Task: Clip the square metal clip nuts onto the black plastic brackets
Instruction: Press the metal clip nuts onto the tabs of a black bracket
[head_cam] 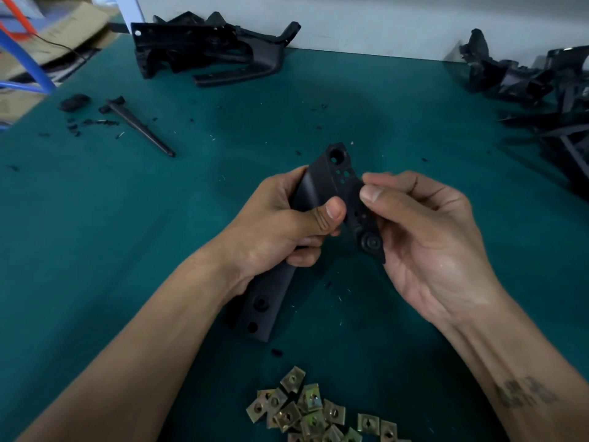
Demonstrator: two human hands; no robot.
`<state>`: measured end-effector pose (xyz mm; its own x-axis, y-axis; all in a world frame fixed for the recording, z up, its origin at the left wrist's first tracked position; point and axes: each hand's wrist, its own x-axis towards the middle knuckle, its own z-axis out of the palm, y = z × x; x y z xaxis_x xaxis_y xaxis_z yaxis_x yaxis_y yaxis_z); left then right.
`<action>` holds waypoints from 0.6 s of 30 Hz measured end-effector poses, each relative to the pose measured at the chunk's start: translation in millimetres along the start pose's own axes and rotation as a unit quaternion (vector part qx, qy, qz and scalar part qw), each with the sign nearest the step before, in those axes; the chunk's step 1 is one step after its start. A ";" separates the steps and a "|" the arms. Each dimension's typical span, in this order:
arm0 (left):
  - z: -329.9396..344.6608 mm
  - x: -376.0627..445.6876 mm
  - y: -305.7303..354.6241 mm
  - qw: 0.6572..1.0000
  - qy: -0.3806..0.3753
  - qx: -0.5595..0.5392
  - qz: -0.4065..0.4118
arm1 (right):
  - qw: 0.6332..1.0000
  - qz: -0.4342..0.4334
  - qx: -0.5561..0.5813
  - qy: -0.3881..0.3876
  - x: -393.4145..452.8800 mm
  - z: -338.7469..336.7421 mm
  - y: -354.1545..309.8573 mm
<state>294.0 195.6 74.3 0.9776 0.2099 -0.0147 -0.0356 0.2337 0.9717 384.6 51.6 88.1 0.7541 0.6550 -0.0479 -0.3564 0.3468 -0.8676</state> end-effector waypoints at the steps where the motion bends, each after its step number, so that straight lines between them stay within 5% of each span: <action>1: 0.1 -0.1 -0.6 1.000 0.001 -0.004 -0.001 | 1.000 0.007 0.004 0.006 -0.4 0.4 0.8; 12: -2.5 3.0 -0.7 0.999 0.043 -0.028 0.011 | 0.999 -0.004 0.046 0.026 2.7 -8.5 10.1; 18: -3.7 3.7 -0.6 0.998 0.044 -0.040 0.003 | 0.960 -0.194 -0.146 0.140 11.3 -18.7 12.2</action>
<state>296.9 199.8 72.8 0.9555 0.2932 -0.0332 -0.0610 0.3064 0.9499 399.0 50.6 67.7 0.9322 0.2941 0.2111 0.1201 0.2987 -0.9467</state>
